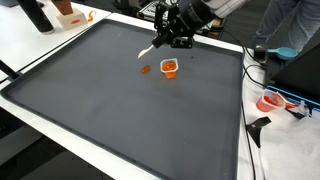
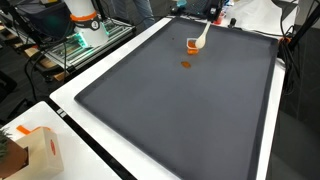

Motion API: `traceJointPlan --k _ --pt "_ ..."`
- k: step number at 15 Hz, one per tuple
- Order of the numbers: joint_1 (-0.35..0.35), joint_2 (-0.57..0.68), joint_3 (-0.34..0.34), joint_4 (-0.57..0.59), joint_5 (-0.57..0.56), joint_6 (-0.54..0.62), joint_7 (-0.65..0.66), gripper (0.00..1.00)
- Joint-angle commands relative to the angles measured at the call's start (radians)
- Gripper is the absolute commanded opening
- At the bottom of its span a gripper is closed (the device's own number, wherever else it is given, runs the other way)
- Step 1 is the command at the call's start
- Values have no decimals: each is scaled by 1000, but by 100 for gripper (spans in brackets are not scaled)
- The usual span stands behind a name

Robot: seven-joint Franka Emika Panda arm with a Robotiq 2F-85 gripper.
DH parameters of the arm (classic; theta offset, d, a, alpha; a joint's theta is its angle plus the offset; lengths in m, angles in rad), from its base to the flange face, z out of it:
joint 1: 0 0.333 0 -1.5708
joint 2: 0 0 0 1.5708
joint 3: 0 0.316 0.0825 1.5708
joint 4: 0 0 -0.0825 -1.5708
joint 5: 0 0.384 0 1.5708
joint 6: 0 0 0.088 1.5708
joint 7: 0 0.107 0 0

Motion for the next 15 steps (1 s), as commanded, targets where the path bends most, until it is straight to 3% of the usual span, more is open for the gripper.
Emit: traceJointPlan --k 1,15 --pt "-47 -78 10 -55 65 58 -57 3" --pt "-160 -229 2 -121 377 155 -314 3"
